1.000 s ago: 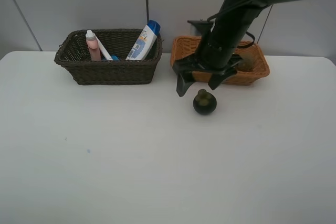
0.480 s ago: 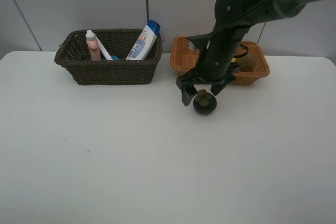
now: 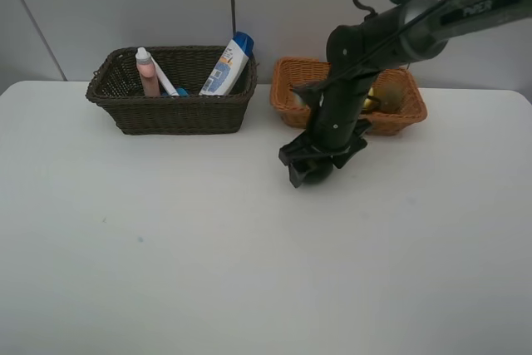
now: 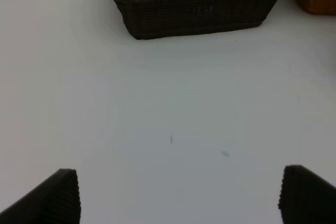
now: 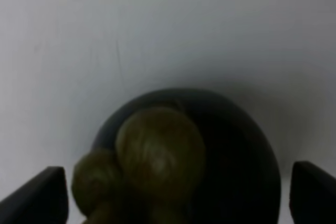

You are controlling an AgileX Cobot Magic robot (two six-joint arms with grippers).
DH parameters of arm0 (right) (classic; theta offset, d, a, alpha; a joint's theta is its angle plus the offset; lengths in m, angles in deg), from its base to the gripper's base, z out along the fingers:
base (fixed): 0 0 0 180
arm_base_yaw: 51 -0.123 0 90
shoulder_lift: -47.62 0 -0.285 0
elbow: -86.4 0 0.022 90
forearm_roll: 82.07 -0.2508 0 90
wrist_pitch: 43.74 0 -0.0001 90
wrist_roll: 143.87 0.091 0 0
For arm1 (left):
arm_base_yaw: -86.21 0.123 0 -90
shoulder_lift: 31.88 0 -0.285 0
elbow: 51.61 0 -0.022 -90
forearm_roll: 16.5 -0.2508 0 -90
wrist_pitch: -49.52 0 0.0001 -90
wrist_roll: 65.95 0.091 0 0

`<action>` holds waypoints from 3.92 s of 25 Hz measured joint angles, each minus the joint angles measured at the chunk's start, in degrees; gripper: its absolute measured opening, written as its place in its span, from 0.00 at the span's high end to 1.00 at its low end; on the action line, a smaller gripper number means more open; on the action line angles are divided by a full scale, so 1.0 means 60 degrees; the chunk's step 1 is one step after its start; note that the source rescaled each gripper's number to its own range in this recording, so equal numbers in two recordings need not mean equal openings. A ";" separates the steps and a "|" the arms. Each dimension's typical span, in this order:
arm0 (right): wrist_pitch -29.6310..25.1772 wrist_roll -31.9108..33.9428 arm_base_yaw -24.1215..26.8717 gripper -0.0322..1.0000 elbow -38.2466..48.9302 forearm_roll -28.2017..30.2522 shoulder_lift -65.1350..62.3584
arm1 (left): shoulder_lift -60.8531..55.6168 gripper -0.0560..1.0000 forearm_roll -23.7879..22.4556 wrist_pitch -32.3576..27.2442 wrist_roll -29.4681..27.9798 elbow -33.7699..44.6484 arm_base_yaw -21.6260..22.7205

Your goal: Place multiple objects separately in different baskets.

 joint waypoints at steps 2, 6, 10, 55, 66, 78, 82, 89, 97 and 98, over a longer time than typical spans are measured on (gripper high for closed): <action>0.0093 0.0000 0.0000 0.00 0.0000 0.0000 0.0179 | 0.0000 0.01 0.0000 0.0000 0.0000 0.0000 0.0000; 0.0229 0.0007 0.0000 0.00 0.0000 0.0040 0.0296 | 0.0000 0.01 0.0000 0.0000 0.0000 0.0000 0.0000; 0.0206 0.0036 0.0000 0.00 -0.0036 0.0068 0.0339 | 0.0000 0.01 0.0000 0.0000 0.0000 0.0000 0.0000; -0.1340 -0.0246 0.1386 0.12 -0.6495 0.0494 0.2309 | 0.0000 0.01 0.0000 0.0000 0.0000 0.0000 0.0000; -0.2561 0.0037 0.1647 0.05 -0.6549 0.0229 0.1675 | 0.0000 0.01 0.0000 0.0000 0.0000 0.0000 0.0000; -0.3608 0.0822 0.4617 0.05 -0.5402 -0.0245 0.0084 | 0.0000 0.01 0.0000 0.0000 0.0000 0.0000 0.0000; -0.3618 0.0846 0.5120 0.05 -0.3559 0.0073 -0.1025 | 0.0000 0.01 0.0000 0.0000 0.0000 0.0000 0.0000; -0.3399 0.1238 0.5226 0.05 0.0849 0.0530 -0.4583 | 0.0000 0.01 0.0000 0.0000 0.0000 0.0000 0.0000; -0.2879 0.1552 0.5226 0.05 0.5020 0.0757 -1.0697 | 0.0000 0.01 0.0000 0.0000 0.0000 0.0000 0.0000; -0.2803 0.1723 0.5226 0.05 0.5414 0.0791 -1.1571 | 0.0000 0.01 0.0000 0.0000 0.0000 0.0000 0.0000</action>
